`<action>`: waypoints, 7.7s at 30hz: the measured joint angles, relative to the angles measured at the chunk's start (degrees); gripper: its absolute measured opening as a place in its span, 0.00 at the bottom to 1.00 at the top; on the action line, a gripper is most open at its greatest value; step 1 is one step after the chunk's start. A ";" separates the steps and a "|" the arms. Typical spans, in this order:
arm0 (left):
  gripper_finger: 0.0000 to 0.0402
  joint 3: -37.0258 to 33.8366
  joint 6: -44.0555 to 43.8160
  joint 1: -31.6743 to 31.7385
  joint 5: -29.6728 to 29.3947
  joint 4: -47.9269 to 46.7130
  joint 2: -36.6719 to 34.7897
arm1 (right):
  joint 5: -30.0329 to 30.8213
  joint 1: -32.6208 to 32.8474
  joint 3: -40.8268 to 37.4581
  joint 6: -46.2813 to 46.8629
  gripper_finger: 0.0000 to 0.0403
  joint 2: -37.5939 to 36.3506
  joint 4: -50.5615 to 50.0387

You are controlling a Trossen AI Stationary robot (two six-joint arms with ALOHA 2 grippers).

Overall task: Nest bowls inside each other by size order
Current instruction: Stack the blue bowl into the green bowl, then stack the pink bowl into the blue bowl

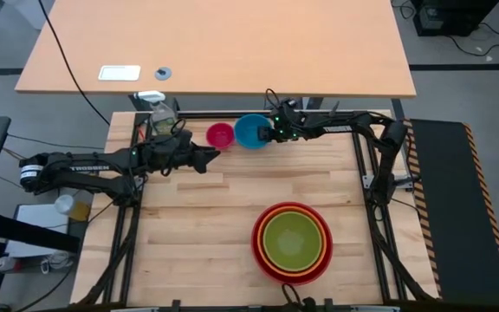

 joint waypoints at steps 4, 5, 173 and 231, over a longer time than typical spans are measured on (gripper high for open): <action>0.48 0.00 0.66 0.42 -0.03 -0.02 0.00 | 0.08 -0.03 0.00 -0.02 0.33 0.00 -0.04; 0.48 0.00 0.91 0.56 -0.04 0.00 0.00 | -0.12 -0.04 0.00 -0.11 0.30 0.00 -0.05; 0.48 3.80 7.18 9.14 19.76 -3.57 -4.28 | 13.17 47.19 15.88 -8.20 0.59 -17.99 -71.33; 0.48 3.82 0.54 8.00 18.67 -9.89 -1.43 | 17.18 30.93 9.94 -22.79 0.52 -20.45 -49.74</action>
